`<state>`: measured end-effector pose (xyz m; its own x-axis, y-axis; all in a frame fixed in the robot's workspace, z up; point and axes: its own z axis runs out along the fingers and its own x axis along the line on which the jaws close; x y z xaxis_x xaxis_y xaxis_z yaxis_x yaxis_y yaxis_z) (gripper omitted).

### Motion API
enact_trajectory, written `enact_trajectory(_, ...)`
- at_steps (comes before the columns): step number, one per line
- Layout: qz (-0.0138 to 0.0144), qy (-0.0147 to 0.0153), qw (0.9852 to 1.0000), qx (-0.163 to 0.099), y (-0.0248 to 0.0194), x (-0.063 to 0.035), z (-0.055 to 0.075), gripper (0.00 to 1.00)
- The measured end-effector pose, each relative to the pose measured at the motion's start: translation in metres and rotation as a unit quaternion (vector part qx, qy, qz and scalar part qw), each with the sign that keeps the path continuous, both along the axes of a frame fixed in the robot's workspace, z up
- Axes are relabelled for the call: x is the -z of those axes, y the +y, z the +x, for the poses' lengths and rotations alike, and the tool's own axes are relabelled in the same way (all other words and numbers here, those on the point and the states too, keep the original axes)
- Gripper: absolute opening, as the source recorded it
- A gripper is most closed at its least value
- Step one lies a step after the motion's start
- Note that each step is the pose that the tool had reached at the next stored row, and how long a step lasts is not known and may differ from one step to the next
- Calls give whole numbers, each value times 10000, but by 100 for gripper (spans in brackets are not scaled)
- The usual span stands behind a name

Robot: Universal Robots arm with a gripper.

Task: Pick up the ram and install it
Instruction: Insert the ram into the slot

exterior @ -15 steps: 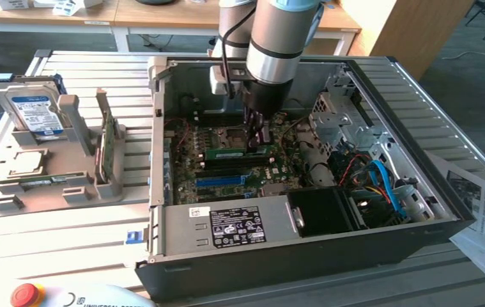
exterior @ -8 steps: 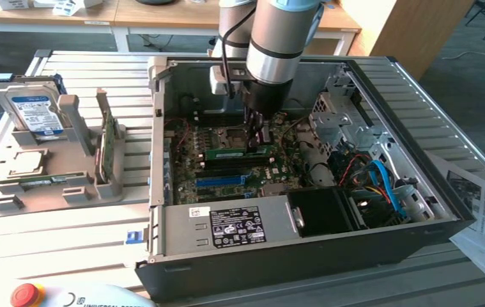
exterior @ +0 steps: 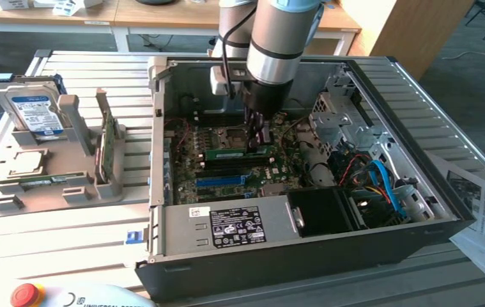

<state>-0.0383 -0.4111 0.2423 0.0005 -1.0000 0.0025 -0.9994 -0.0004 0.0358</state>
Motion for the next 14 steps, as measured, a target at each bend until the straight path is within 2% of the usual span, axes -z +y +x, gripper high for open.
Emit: enact_trajectory(14, 7, 0, 10000, 0, 0, 27, 1, 12)
